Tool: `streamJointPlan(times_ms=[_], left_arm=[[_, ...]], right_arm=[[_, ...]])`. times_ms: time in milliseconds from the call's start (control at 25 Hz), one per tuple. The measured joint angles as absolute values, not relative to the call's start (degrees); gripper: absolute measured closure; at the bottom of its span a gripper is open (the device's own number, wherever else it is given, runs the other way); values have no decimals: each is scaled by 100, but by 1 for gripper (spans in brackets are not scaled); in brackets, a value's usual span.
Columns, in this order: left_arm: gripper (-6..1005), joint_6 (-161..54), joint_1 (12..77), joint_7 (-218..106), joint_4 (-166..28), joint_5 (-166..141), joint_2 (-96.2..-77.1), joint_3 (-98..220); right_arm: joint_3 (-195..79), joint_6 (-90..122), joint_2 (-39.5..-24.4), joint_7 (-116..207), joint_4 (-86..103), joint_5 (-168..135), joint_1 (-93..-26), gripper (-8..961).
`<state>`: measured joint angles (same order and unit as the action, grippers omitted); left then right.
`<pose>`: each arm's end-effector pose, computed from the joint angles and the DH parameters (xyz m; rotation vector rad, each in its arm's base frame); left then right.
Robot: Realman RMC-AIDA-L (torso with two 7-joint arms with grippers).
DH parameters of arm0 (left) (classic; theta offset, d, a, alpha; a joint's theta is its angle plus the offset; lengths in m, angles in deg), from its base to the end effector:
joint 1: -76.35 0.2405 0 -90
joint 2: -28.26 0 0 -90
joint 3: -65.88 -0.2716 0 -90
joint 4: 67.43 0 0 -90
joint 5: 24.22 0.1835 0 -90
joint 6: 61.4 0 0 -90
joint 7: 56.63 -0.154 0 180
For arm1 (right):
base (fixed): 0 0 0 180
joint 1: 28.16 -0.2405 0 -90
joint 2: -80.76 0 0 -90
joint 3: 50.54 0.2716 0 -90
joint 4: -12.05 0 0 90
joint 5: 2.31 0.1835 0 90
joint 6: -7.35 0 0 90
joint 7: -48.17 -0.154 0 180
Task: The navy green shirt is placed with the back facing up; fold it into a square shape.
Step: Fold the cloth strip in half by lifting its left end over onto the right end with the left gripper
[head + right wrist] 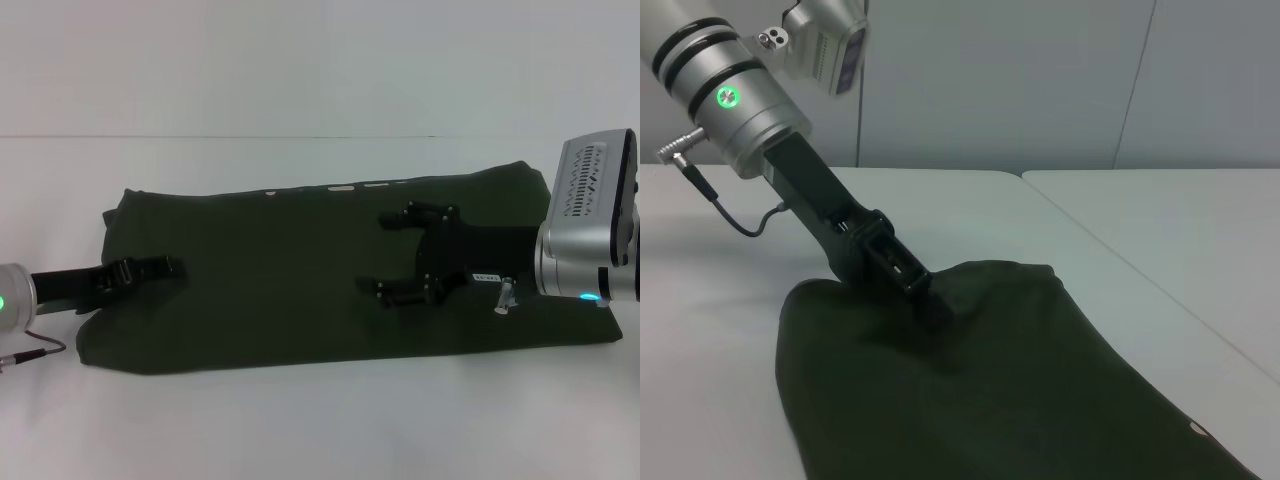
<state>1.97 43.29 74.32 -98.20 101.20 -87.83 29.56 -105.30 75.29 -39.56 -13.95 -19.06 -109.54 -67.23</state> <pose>-0.3231 0.3610 -0.0081 -1.9397 -1.7997 -0.5322 0.2164 0.3701 -0.0640 -2.7183 0.1264 0.4353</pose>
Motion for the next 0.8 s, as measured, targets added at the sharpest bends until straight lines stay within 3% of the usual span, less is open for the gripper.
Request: streamJointPlan(times_ms=[160, 480, 800], left_arm=[[153, 128, 4348, 7432, -9821, 10123, -8814, 2985], [355, -43, 4356, 7382, -9840, 10193, -8840, 2946], [749, -49, 4351, 7380, -9845, 10199, -8819, 2920]], right_arm=[[-10530, 7529, -3956, -1397, -1906, -10954, -6708, 25], [-10530, 7543, -3956, -1397, -1906, -10954, -6709, 25], [-10530, 7560, -3956, -1397, -1906, -10954, -6719, 26]])
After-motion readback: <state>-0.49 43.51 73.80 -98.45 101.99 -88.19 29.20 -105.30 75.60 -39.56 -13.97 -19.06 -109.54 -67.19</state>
